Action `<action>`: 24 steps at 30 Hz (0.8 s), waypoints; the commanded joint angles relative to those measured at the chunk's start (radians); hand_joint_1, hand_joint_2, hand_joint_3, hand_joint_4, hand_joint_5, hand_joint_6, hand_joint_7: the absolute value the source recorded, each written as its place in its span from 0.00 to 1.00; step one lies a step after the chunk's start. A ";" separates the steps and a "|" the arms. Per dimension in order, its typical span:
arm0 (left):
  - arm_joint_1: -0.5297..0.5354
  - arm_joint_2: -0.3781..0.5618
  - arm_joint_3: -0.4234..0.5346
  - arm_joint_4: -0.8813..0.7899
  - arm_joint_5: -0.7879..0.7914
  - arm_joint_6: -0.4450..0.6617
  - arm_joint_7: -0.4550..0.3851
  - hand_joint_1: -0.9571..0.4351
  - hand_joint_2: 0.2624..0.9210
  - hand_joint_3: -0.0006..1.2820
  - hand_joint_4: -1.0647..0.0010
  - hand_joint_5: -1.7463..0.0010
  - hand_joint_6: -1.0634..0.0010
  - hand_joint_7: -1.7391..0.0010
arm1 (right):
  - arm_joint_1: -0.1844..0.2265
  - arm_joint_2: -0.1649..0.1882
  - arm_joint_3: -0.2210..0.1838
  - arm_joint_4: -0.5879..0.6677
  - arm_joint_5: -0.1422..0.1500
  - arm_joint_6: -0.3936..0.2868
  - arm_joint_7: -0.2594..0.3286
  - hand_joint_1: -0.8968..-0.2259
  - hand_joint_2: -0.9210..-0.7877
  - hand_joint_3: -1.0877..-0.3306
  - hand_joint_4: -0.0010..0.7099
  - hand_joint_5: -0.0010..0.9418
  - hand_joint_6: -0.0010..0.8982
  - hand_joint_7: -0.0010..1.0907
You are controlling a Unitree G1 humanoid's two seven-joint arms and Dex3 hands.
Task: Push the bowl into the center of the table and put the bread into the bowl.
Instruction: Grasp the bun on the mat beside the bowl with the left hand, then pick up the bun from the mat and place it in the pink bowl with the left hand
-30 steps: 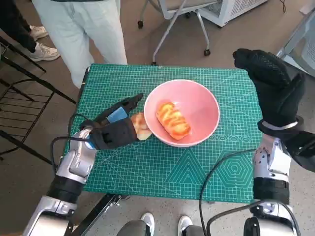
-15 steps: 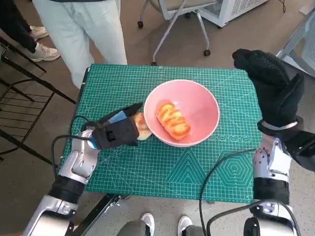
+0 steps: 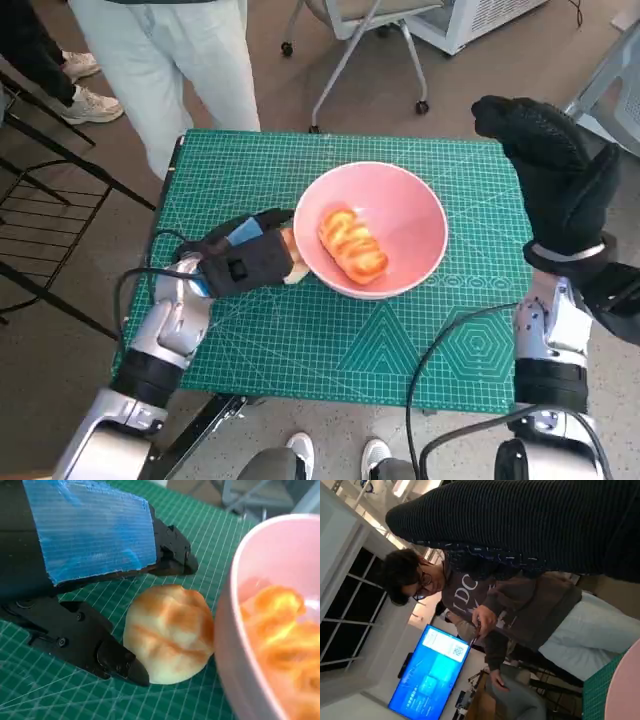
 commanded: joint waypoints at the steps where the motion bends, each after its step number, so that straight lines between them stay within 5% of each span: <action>1: 0.017 -0.019 0.016 0.045 -0.022 -0.064 0.044 0.61 0.97 0.03 0.28 0.57 0.38 0.37 | 0.010 0.000 -0.005 0.016 0.007 0.010 0.012 0.35 0.00 0.60 0.27 0.00 0.17 0.22; 7: 0.015 -0.024 0.037 0.104 -0.044 -0.144 0.084 0.68 0.98 0.02 0.27 0.41 0.36 0.36 | 0.008 -0.001 -0.008 0.020 0.009 0.008 0.015 0.34 0.00 0.60 0.27 0.00 0.17 0.22; 24: 0.027 0.009 0.054 0.076 -0.053 -0.180 0.079 0.69 1.00 0.02 0.27 0.34 0.38 0.39 | 0.000 -0.002 -0.010 0.025 0.001 0.003 0.016 0.35 0.00 0.60 0.27 0.00 0.17 0.21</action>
